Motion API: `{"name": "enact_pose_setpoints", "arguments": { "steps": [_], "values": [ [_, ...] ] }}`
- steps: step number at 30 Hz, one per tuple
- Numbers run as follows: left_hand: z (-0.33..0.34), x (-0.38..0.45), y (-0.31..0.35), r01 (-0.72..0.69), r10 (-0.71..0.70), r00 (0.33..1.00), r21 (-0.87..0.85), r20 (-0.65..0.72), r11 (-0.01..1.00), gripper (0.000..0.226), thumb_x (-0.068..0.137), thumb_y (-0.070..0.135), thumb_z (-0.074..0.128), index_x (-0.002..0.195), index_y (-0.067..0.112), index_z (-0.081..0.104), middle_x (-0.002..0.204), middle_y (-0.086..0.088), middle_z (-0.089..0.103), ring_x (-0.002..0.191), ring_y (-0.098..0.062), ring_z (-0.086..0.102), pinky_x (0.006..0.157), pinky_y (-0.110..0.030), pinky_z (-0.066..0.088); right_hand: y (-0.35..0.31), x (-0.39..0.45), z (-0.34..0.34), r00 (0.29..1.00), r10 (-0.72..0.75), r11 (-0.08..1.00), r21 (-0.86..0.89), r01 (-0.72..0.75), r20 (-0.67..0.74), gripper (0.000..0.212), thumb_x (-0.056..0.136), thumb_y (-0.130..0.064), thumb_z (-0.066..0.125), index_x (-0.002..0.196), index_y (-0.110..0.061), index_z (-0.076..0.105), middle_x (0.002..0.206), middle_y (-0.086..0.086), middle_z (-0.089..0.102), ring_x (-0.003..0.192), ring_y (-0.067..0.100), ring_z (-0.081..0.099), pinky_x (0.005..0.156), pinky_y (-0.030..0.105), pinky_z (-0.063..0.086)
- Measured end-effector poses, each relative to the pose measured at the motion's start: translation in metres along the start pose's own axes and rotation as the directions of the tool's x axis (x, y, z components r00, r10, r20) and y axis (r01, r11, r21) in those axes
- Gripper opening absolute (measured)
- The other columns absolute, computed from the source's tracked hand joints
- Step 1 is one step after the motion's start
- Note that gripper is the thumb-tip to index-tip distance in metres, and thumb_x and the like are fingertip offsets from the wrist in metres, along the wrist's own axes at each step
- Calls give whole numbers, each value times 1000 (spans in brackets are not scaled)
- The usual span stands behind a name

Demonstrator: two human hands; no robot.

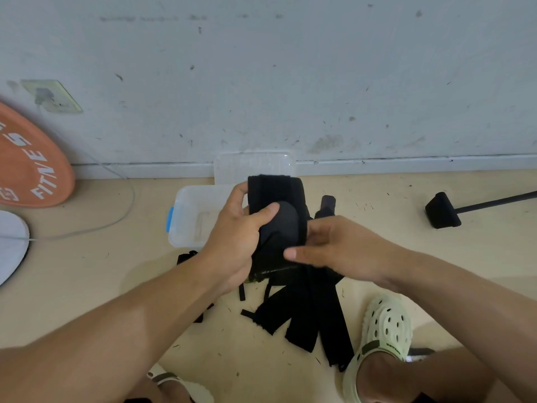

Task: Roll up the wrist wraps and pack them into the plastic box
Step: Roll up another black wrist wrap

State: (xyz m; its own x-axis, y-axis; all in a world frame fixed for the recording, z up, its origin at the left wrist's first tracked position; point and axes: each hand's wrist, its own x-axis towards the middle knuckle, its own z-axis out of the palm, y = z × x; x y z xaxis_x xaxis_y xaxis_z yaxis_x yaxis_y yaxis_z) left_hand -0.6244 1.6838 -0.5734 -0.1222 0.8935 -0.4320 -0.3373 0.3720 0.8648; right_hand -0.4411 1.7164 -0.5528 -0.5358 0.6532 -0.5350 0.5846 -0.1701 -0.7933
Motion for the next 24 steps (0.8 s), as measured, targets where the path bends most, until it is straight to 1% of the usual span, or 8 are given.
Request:
{"name": "enact_pose_setpoints", "arguments": {
  "steps": [2, 6, 8, 10, 12, 14, 17, 24],
  "values": [
    [0, 0, 0, -37, 37, 999, 5, -14, 999, 38, 102, 9, 61, 132, 31, 58, 112, -8, 76, 103, -25, 75, 82, -41, 63, 1, 1, 7, 995, 40, 996, -78, -33, 91, 25, 96, -36, 70, 117, -21, 71, 92, -5, 79, 75, 8, 73, 75, 26, 60],
    [2, -3, -1, -98, 99, 995, 77, -10, 992, 40, 103, 6, 59, 132, 32, 56, 110, -6, 77, 105, -24, 75, 86, -41, 62, -3, -3, 7, 933, 237, 970, -113, -214, 271, 26, 99, -41, 65, 98, -18, 54, 64, -12, 74, 50, 8, 68, 80, 36, 61],
    [1, -3, 0, -111, 109, 994, 110, 24, 988, 43, 104, 5, 57, 135, 35, 54, 113, -4, 77, 107, -23, 74, 90, -42, 61, -6, -3, -8, 937, 197, 976, -153, -158, 288, 53, 90, -50, 73, 125, -14, 57, 98, -8, 78, 78, 12, 76, 76, 32, 62],
    [0, -4, 2, -109, 99, 992, 141, 78, 984, 49, 105, 6, 55, 141, 38, 51, 119, -3, 75, 112, -22, 73, 95, -42, 60, -9, -2, -29, 962, 127, 983, -163, -88, 241, 95, 72, -73, 77, 146, -21, 52, 128, -8, 71, 111, 10, 71, 96, 33, 58],
    [-1, -6, 3, -119, 89, 983, 186, 164, 975, 58, 105, 5, 54, 148, 42, 45, 126, 0, 73, 119, -20, 70, 100, -42, 57, -12, -2, -44, 973, 60, 998, 10, -64, 225, 98, 69, -89, 60, 144, -26, 57, 133, -11, 69, 124, 6, 63, 113, 36, 46],
    [1, -11, 4, -141, 67, 954, 239, 292, 961, 65, 105, 2, 52, 153, 44, 39, 133, 4, 70, 126, -17, 66, 106, -40, 53, -14, 0, -48, 983, 4, 946, 318, -62, 181, 80, 86, -78, 42, 139, -21, 62, 131, -5, 71, 124, 9, 65, 111, 35, 44],
    [7, -20, 2, -139, 17, 914, 275, 405, 951, 70, 104, -3, 51, 158, 39, 33, 144, 11, 63, 135, -11, 58, 113, -35, 46, -14, 7, -39, 999, 29, 762, 647, -6, -25, 54, 103, -51, 49, 131, -9, 68, 127, 9, 73, 119, 23, 69, 98, 35, 53],
    [5, -22, -6, 175, -318, 859, 355, 401, 919, 53, 94, 13, 72, 141, 32, 56, 132, 2, 70, 128, -21, 64, 117, -48, 43, -11, 19, -45, 879, 283, 487, 848, 212, -383, 29, 90, 8, 61, 116, -1, 69, 106, 19, 75, 89, 29, 76, 72, 37, 65]
  ]
}}
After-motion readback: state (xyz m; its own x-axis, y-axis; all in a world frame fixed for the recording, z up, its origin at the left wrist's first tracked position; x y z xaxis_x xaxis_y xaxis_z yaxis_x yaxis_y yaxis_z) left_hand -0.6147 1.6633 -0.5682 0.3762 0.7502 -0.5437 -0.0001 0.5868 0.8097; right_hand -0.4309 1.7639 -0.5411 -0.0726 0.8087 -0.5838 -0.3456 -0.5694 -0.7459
